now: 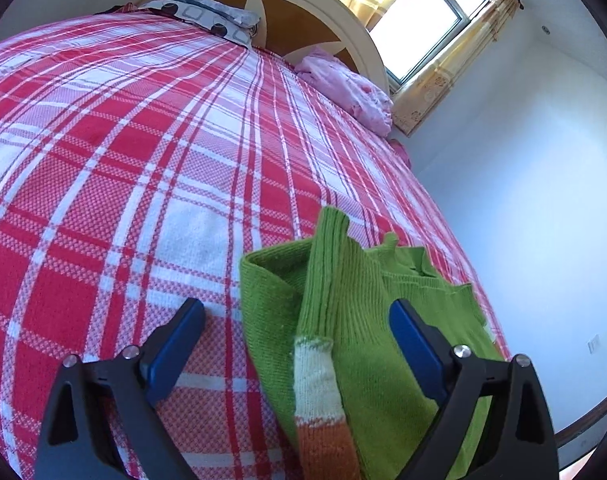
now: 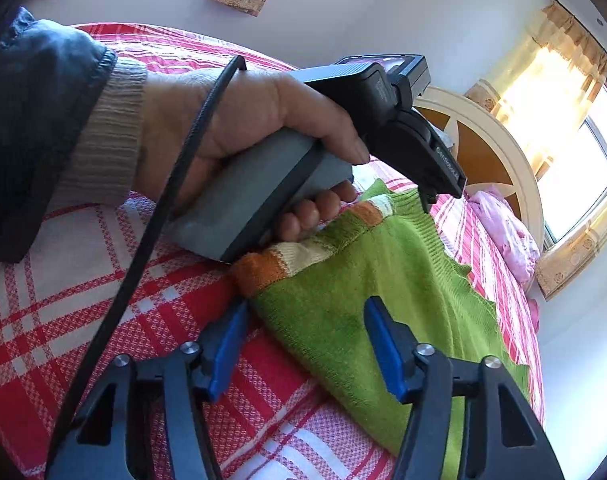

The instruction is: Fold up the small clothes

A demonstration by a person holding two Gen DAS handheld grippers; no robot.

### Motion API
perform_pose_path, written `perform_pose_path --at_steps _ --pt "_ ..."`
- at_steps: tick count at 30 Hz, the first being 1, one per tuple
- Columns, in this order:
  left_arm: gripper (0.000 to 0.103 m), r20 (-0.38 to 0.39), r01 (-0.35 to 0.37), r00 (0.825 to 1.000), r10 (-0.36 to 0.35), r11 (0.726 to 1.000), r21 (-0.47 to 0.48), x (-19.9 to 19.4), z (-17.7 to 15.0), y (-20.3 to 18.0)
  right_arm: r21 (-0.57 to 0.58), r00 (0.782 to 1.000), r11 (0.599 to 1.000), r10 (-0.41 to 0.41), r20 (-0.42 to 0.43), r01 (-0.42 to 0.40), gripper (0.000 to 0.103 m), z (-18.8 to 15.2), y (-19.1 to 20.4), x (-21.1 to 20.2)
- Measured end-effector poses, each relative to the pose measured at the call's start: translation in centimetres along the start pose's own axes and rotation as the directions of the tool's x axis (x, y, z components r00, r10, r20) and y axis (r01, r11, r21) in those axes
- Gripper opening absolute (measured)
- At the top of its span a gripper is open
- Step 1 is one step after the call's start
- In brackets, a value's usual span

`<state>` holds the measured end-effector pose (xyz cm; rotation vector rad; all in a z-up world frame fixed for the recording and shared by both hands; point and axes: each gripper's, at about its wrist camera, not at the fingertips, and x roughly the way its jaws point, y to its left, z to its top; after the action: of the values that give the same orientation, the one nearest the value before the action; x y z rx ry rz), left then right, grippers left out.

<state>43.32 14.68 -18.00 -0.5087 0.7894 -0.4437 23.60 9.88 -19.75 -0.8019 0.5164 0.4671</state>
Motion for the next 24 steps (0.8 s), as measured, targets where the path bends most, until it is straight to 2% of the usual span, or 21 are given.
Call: perform_pose_path --at_steps 2,3,4,6,10,11,13,15,16,20,21,24 --pt "0.087 0.000 0.005 1.000 -0.005 1.000 -0.006 0.1 0.1 0.1 -0.008 1.000 1.000 0.000 0.000 0.000 0.052 0.1 0.2 0.0" --pt "0.080 -0.001 0.010 1.000 -0.010 1.000 -0.004 0.2 0.1 0.1 -0.014 1.000 1.000 -0.002 0.000 0.002 0.051 0.1 0.4 0.0" --pt "0.064 0.000 0.025 1.000 -0.025 1.000 -0.001 0.1 0.0 0.1 -0.021 1.000 1.000 -0.003 0.000 0.003 0.049 0.2 0.6 0.0" --pt "0.048 -0.015 0.053 0.998 -0.053 0.999 -0.005 0.2 -0.3 0.1 -0.028 1.000 1.000 -0.008 0.002 0.008 0.047 0.2 0.8 0.0" --pt "0.048 -0.032 0.049 0.998 -0.049 0.999 -0.002 0.4 -0.4 -0.2 -0.027 1.000 1.000 -0.013 0.003 0.013 0.047 0.2 1.1 -0.2" --pt "0.044 -0.032 0.053 0.998 -0.053 0.999 -0.004 0.4 -0.4 -0.2 -0.027 1.000 1.000 -0.013 0.003 0.013 0.046 0.2 1.1 -0.2" --pt "0.026 -0.041 0.074 0.996 -0.075 0.997 -0.029 0.5 -0.4 0.3 -0.029 1.000 1.000 -0.008 0.003 0.008 0.041 0.3 1.1 -0.2" --pt "0.022 -0.042 0.091 0.995 -0.093 0.994 -0.055 0.5 -0.4 0.7 -0.041 1.000 0.999 -0.013 0.001 0.013 0.027 0.3 1.7 -0.4" --pt "0.019 -0.044 0.098 0.994 -0.100 0.993 -0.059 0.6 -0.4 0.8 -0.054 0.999 0.998 -0.032 -0.007 0.032 0.015 0.3 2.0 -0.2" --pt "0.020 -0.053 0.079 0.995 -0.083 0.995 -0.062 0.8 -0.5 0.8 -0.073 0.998 0.996 -0.061 -0.014 0.060 0.013 0.1 2.6 -0.3" --pt "0.026 -0.058 0.068 0.996 -0.072 0.995 -0.079 0.8 -0.5 1.0 -0.069 0.998 0.996 -0.061 -0.016 0.059 0.013 0.1 2.6 -0.3" --pt "0.026 -0.056 0.078 0.995 -0.083 0.993 -0.093 0.8 -0.5 1.2 -0.083 0.996 0.993 -0.090 -0.018 0.088 0.013 0.1 2.9 -0.3"
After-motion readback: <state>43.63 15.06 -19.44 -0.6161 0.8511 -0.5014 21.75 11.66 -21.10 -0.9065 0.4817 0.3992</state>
